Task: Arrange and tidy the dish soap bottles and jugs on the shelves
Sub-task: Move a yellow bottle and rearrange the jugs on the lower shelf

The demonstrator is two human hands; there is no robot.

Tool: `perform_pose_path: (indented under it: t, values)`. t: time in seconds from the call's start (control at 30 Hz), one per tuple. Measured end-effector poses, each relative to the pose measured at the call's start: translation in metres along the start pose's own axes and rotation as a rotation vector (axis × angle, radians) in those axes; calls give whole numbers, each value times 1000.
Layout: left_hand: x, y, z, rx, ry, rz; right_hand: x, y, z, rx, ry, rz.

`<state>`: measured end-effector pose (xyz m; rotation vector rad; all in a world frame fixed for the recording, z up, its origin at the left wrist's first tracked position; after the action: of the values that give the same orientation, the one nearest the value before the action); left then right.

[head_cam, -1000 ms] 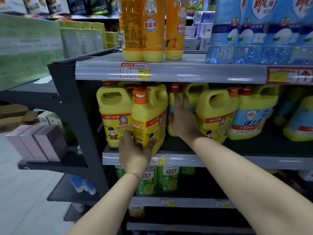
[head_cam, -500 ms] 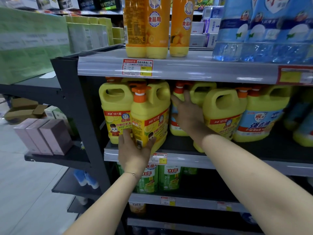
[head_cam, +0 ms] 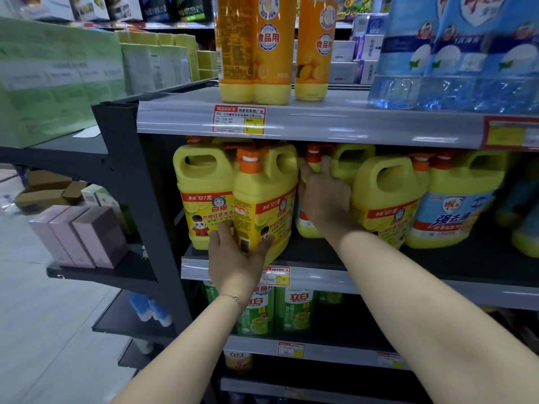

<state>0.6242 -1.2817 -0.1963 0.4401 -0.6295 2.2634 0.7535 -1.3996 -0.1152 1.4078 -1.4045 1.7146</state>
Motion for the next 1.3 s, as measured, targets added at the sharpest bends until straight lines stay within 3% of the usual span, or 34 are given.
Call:
perform_pose_path:
  t: [0.53, 0.97, 1.1, 1.3]
  values:
    - [-6, 3, 1, 20, -32, 1, 23, 14, 14, 96, 99, -63]
    - [-36, -3, 28, 137, -159, -8, 30, 29, 24, 105, -100, -9]
    - [-50, -10, 35, 124, -233, -74, 35, 33, 26, 120, -149, -15]
    - [-60, -29, 34, 81, -24, -272, 37, 35, 27, 123, -228, -30]
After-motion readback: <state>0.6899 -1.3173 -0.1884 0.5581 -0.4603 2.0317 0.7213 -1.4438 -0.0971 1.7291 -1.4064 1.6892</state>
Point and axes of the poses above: each hand's wrist, its own y-axis away from the middle knuckle, its own x-axis out of the back of the hand, z = x × y, the point moved 1 cm from there along -y, towards the middle knuckle, and after that the axes turned 10 degrees about -z, right-handed, at the moved point
